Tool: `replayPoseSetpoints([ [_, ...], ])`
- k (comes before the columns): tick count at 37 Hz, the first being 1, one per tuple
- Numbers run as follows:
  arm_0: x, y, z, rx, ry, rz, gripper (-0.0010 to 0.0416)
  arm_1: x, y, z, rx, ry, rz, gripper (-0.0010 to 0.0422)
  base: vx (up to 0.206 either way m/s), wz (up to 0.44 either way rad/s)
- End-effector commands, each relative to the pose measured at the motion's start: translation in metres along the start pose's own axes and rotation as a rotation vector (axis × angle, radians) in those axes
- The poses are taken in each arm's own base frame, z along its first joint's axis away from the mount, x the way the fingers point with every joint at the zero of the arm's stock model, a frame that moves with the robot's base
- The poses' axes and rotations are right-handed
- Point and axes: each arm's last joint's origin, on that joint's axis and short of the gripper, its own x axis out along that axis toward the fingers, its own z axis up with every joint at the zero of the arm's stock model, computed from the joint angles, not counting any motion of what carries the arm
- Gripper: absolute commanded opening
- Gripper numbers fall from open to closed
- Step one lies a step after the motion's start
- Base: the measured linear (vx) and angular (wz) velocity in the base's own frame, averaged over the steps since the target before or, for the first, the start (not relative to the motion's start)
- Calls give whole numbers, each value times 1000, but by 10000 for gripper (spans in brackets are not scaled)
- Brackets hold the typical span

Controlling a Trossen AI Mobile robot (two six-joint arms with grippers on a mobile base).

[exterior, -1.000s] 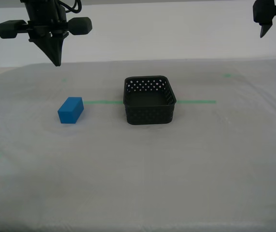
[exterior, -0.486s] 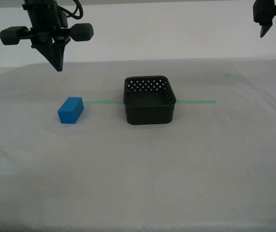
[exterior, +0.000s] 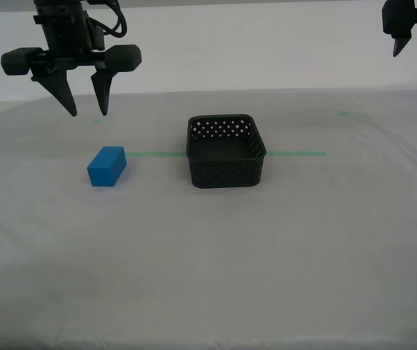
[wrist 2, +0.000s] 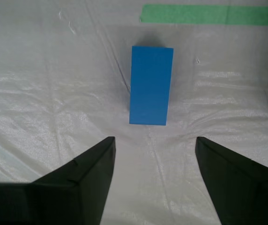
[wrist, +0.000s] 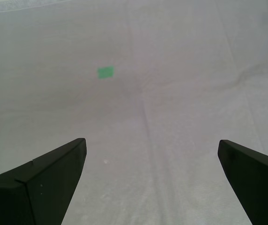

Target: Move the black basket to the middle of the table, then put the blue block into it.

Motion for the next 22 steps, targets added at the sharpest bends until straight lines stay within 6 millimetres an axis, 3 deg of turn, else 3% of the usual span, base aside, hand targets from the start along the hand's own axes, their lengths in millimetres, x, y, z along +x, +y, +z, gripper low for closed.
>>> replayPoseSetpoints([
  [1, 0, 0, 0, -1, -3, -1, 394, -1, 0, 1, 6, -11, -2, 280, 0, 0],
  [13, 0, 0, 0, -1, -3, -1, 394, -5, -2, 9, 82, -75, -19, 408, 0, 0],
  [17, 0, 0, 0, -1, -4, -1, 394, -2, -3, 8, 72, -83, -28, 389, 0, 0],
  [22, 0, 0, 0, -1, -3, -1, 394, 4, -4, 9, 73, -107, -32, 404, 0, 0],
])
